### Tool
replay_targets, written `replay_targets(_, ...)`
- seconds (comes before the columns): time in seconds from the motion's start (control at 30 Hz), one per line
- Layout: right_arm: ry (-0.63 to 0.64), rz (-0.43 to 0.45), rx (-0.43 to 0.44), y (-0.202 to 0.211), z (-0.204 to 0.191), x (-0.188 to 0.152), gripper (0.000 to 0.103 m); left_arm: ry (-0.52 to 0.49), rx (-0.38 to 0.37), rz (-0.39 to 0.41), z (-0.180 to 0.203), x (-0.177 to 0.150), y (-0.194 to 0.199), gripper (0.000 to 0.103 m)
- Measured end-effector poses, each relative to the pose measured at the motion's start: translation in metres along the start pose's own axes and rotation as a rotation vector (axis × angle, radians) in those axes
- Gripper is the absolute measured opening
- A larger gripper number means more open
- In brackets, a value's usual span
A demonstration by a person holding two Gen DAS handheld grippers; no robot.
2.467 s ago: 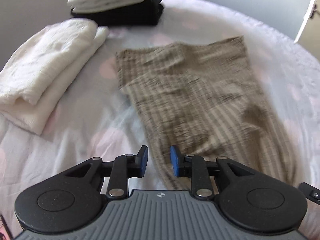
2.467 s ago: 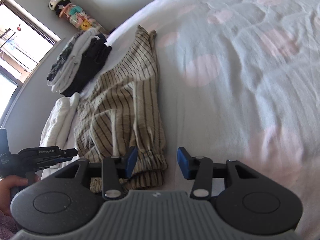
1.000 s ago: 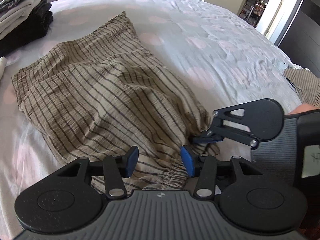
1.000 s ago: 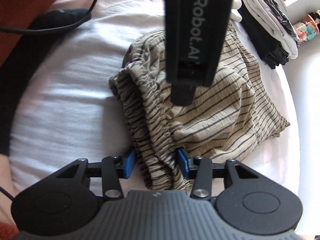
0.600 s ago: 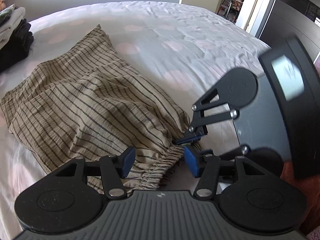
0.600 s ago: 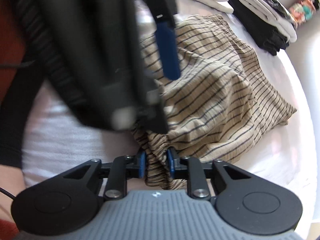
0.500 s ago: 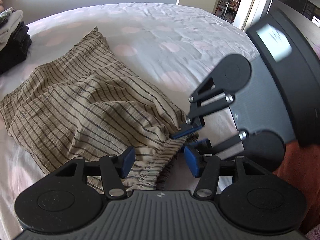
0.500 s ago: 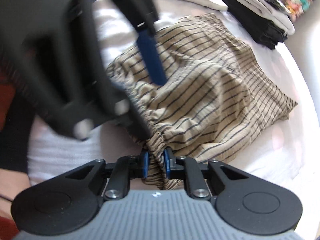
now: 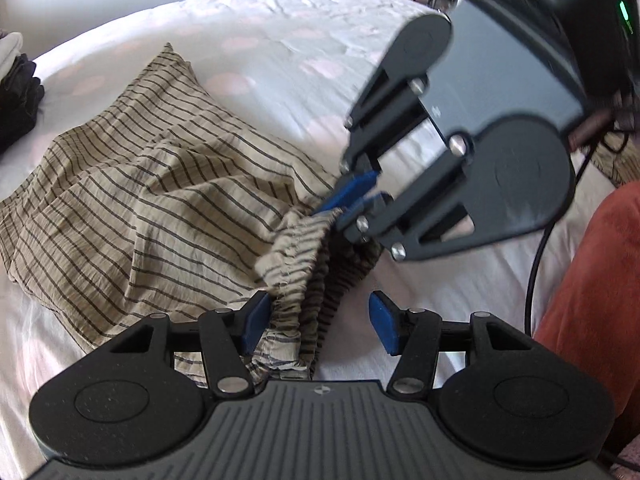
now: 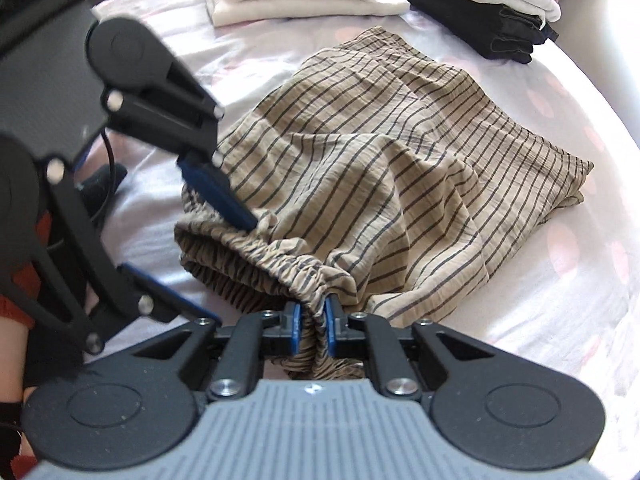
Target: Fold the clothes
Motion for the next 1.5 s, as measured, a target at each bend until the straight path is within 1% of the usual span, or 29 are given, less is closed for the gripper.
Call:
replay_targets(0.03, -0.004, 0.005, 0.008, 0.001, 0.001, 0.0, 0.014, 0.007, 0.006, -0.014, -0.001, 0.0, -0.003, 0.064)
replay_targets(0.1, -0.003, 0.014, 0.02, 0.002, 0.002, 0.001, 0.014, 0.034, 0.015, -0.035, -0.007, -0.001, -0.006, 0.055)
replay_targets(0.13, 0.002, 0.017, 0.022, 0.002, 0.001, 0.001, 0.014, 0.049, 0.019, -0.044, -0.011, -0.002, -0.008, 0.044)
replay_targets(0.17, 0.012, 0.018, 0.017, 0.003, -0.001, -0.001, 0.014, 0.065, 0.021, -0.051, -0.014, -0.002, -0.009, 0.036)
replay_targets(0.23, 0.028, 0.019, 0.008, 0.003, -0.004, -0.005, 0.015, 0.096, 0.006, -0.061, -0.02, -0.002, -0.01, 0.032)
replay_targets(0.27, 0.035, 0.021, 0.001, 0.003, -0.005, -0.008, 0.015, 0.106, 0.0, -0.064, -0.021, -0.002, -0.01, 0.029)
replay_targets(0.33, 0.061, 0.028, -0.031, 0.003, -0.01, -0.013, 0.017, 0.122, 0.0, -0.066, -0.024, -0.003, -0.01, 0.025)
replay_targets(0.37, 0.078, 0.032, -0.056, 0.003, -0.013, -0.015, 0.019, 0.131, 0.0, -0.067, -0.026, -0.003, -0.01, 0.023)
replay_targets(0.43, 0.119, 0.049, -0.106, 0.004, -0.021, -0.021, 0.034, 0.149, 0.001, -0.068, -0.029, -0.003, -0.009, 0.022)
replay_targets(0.47, 0.141, 0.058, -0.124, 0.005, -0.026, -0.024, 0.037, 0.158, 0.002, -0.069, -0.031, -0.003, -0.009, 0.021)
replay_targets(0.5, 0.168, 0.064, -0.151, 0.005, -0.032, -0.027, 0.043, 0.166, 0.001, -0.069, -0.032, -0.003, -0.009, 0.021)
replay_targets(0.53, 0.203, 0.066, -0.186, 0.004, -0.038, -0.031, 0.048, 0.173, -0.002, -0.069, -0.033, -0.004, -0.008, 0.02)
replay_targets(0.57, 0.238, 0.069, -0.222, 0.003, -0.045, -0.034, 0.051, 0.18, -0.004, -0.068, -0.034, -0.004, -0.008, 0.02)
replay_targets(0.6, 0.273, 0.069, -0.262, 0.0, -0.051, -0.038, 0.056, 0.184, -0.006, -0.07, -0.035, -0.005, -0.008, 0.02)
replay_targets(0.63, 0.309, 0.066, -0.308, -0.005, -0.057, -0.041, 0.057, 0.186, -0.008, -0.072, -0.034, -0.006, -0.008, 0.02)
replay_targets(0.77, 0.405, 0.027, -0.452, -0.029, -0.068, -0.051, 0.057, 0.201, -0.017, -0.077, -0.037, -0.008, -0.01, 0.02)
replay_targets(0.87, 0.483, 0.044, -0.566, -0.038, -0.072, -0.05, 0.058, 0.224, -0.035, -0.083, -0.04, -0.01, -0.012, 0.02)
replay_targets(0.9, 0.509, 0.05, -0.604, -0.041, -0.073, -0.05, 0.06, 0.227, -0.041, -0.087, -0.04, -0.011, -0.013, 0.02)
replay_targets(0.93, 0.534, 0.056, -0.642, -0.044, -0.075, -0.05, 0.062, 0.225, -0.044, -0.093, -0.039, -0.011, -0.015, 0.02)
replay_targets(1.1, 0.654, 0.087, -0.823, -0.055, -0.084, -0.049, 0.063, 0.193, -0.045, -0.128, -0.034, -0.012, -0.025, 0.02)
replay_targets(1.2, 0.641, 0.105, -0.848, -0.052, -0.082, -0.048, 0.061, 0.171, -0.037, -0.137, -0.03, -0.014, -0.028, 0.021)
replay_targets(1.27, 0.637, 0.112, -0.861, -0.049, -0.08, -0.048, 0.052, 0.154, -0.027, -0.136, -0.026, -0.015, -0.028, 0.022)
replay_targets(1.33, 0.616, 0.115, -0.854, -0.049, -0.079, -0.05, 0.044, 0.125, -0.003, -0.129, -0.022, -0.014, -0.027, 0.024)
replay_targets(1.4, 0.585, 0.119, -0.843, -0.048, -0.078, -0.052, 0.04, 0.085, 0.024, -0.12, -0.015, -0.014, -0.025, 0.031)
replay_targets(1.47, 0.532, 0.132, -0.811, -0.044, -0.073, -0.05, 0.035, 0.03, 0.048, -0.105, -0.006, -0.012, -0.023, 0.049)
replay_targets(1.5, 0.503, 0.14, -0.792, -0.041, -0.07, -0.049, 0.033, 0.0, 0.058, -0.097, -0.001, -0.011, -0.022, 0.054)
Point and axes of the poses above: each gripper's, at about its wrist camera, not at the fingertips, and y roughly against the way its jaws point, z to its right, x to its top, the point moved 8 cm from there along -y, roughly the way its jaws point, and after that the axes turned 12 degrees about -z, right-handed, at the moved point
